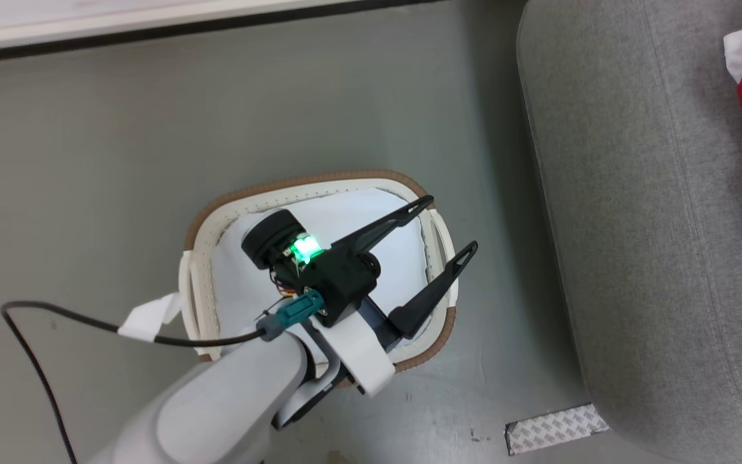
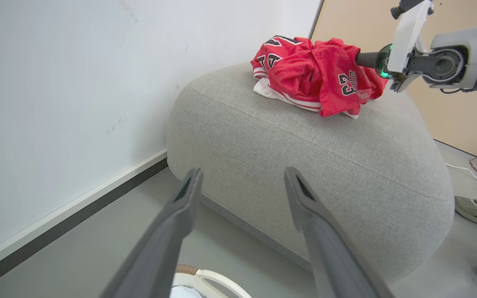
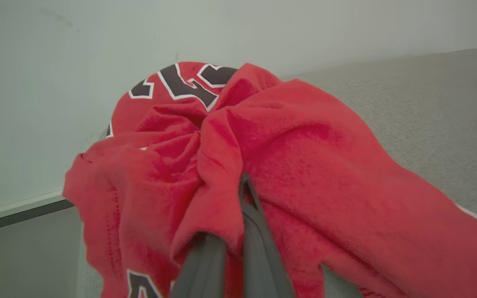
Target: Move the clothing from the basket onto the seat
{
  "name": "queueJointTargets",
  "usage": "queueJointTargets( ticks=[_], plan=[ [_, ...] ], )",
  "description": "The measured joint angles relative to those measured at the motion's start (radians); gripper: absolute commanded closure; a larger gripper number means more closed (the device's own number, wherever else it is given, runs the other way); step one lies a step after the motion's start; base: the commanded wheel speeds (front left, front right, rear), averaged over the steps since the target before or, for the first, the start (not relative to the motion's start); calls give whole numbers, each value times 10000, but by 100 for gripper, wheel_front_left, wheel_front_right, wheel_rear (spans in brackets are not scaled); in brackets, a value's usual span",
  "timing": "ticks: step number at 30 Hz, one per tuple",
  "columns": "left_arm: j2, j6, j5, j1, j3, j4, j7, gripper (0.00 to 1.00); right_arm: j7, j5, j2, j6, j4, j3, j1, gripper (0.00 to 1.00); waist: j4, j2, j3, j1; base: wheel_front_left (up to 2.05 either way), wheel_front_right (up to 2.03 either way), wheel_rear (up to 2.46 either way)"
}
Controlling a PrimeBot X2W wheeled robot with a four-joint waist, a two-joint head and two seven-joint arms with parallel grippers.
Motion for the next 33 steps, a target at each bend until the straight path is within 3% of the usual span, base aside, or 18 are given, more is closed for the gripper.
queueJointTargets(
  ticks=[4,5,6,7,18,25,29,33],
  plan=[
    [-107,29,-73,172,-31,242,-192,0,424,161,-169,0,305,453,542,100,63,-1,-349,-2,0,0,0],
    [-123,40,-84,204,-29,290,-203,0,575,228,-159,0,380,569,665,72,55,0,-443,-2,0,0,0],
    [-138,42,-96,241,-31,341,-259,0,729,259,-155,0,449,706,784,23,38,0,-539,-2,0,0,0],
    [-150,44,-100,275,-38,385,-286,0,892,307,-155,0,474,849,892,0,17,-1,-635,-2,0,0,0],
    [-378,299,-541,921,119,907,-640,0,2253,1216,-1379,0,-993,1592,2045,0,-266,0,-2254,-3,0,0,0],
    [-405,744,-1064,1633,821,1028,-811,0,2993,1308,-2173,0,-3080,1028,2686,0,-393,0,-3712,-6,0,0,0],
    [-318,988,-1246,1909,1383,936,-855,0,3250,1078,-2153,0,-4305,566,2912,0,-306,-1,-4481,-6,0,0,0],
    [-140,1244,-1338,2273,1962,811,-872,0,3252,665,-1655,0,-5417,291,3110,0,-2,-1,-5065,-7,0,0,0]
  ],
)
